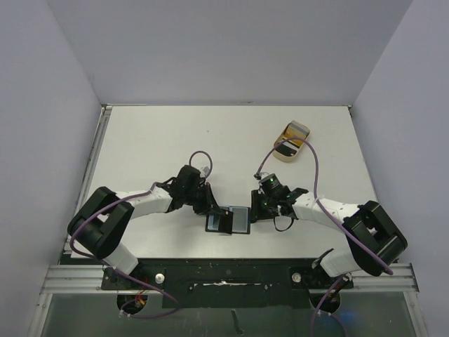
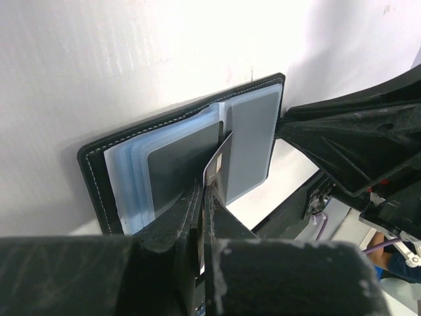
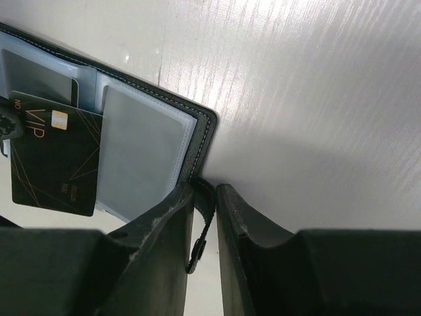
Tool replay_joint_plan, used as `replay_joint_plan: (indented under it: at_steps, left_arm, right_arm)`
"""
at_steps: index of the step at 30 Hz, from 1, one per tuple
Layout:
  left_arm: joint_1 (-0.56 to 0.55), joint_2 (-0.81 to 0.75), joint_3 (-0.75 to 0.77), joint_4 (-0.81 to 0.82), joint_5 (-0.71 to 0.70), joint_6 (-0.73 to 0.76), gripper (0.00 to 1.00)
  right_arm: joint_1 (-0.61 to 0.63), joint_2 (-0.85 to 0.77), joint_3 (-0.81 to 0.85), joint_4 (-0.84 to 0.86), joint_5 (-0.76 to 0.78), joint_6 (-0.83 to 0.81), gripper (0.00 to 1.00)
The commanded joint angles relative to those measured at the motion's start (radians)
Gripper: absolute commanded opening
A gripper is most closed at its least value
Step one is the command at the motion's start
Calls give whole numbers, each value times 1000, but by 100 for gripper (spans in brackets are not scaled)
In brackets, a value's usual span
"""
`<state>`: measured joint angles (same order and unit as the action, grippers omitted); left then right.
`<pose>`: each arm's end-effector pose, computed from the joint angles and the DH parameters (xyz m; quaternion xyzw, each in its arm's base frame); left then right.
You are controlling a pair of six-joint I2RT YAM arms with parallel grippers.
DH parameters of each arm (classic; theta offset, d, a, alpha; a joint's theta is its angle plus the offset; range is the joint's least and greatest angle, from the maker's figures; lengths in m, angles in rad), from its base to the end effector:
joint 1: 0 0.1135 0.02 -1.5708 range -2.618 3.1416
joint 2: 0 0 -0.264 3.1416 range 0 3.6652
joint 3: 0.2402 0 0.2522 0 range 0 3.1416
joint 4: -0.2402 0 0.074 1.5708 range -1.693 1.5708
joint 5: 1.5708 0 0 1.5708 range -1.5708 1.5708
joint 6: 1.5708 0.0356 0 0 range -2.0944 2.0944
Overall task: Put the credit cards into the card holder
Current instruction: Insert the credit card into the card holder.
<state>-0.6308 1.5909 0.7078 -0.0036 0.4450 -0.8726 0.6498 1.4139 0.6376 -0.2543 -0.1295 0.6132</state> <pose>0.2286 -0.1859 0.1440 -0.0373 0.9211 -0.3753 0.0970 0.1977 0.1560 0.1517 -0.0349 0.9612 0.2075 0.1781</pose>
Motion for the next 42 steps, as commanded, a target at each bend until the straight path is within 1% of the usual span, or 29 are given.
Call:
replay_joint_plan:
  at_steps: [1,4,12,16,20,27,33,37,42]
  left_arm:
    - [7,6,41,13,-57,31,0]
    - [7,8,51,-8,-78,41,0]
    - [7,43,40,59,-65,29,0]
    - [5,58,8,141,-57,-18,0]
    - [5,65,-5,176,-59,-40,0]
    - [4,38,-21,173,-95,-46,0]
    - [-6,30,-47,246,-98,-94,0]
    - [-31,36,-76,264,-121,-125,0]
    - [-39,-12,-108,276,-190,-156,0]
  right_arm:
    - [11,-10,-1,37,21,5,22]
    - [15,-6,0,38,20,7,21]
    - [19,-5,-1,39,27,14,21]
    - [20,-7,-5,41,28,33,21]
    - [19,-5,-15,55,24,59,21]
    - [19,-11,-24,62,29,81,21]
    - [19,-13,-34,77,29,111,20]
    - [19,-20,-49,95,30,140,19]
    - [18,-48,-76,115,48,179,18]
